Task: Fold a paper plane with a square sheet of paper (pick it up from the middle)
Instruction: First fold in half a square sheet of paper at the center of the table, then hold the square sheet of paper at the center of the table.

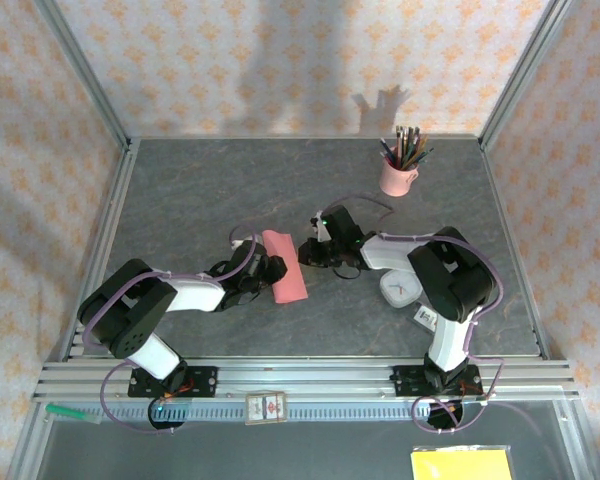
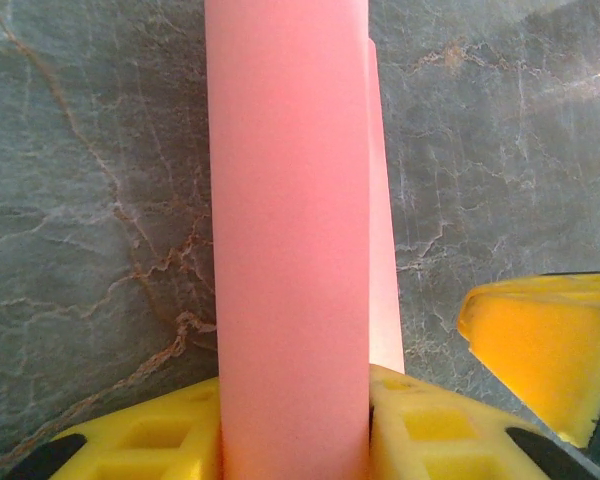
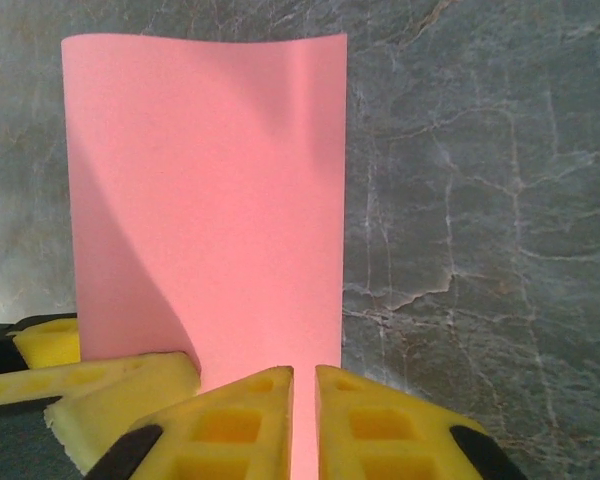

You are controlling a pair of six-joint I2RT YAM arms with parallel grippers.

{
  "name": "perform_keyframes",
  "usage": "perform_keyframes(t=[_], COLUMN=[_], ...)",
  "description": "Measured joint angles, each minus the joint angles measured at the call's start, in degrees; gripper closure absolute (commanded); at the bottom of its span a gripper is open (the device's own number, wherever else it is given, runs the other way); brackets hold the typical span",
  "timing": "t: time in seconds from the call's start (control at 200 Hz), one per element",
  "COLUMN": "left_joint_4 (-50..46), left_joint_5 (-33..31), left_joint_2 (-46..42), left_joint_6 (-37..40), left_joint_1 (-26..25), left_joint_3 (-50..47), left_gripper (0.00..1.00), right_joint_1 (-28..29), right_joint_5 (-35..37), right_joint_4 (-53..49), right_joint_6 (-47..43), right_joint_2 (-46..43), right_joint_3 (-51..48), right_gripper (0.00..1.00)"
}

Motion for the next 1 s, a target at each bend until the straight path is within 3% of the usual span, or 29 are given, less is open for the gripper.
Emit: perform_keyframes(t=[0.786,1.001], left_joint_4=[1.16,1.16], left_joint_5=[-0.09,-0.11], left_joint_2=[0.28,0.28], left_joint_6=[-0.02,-0.02], left_joint_1=[-0.11,-0.11], left_joint_3=[-0.37,-0.37], left_gripper=[0.65,0.65], right_joint_1=[1.68,1.73], right_joint_5=[-4.52,-2.75], right_joint_4=[-0.11,-2.54], right_joint_6=[0.48,0.46], right_joint_2=[4.11,4.83], right_joint_3=[1.66,3.32], right_gripper=[0.92,0.95])
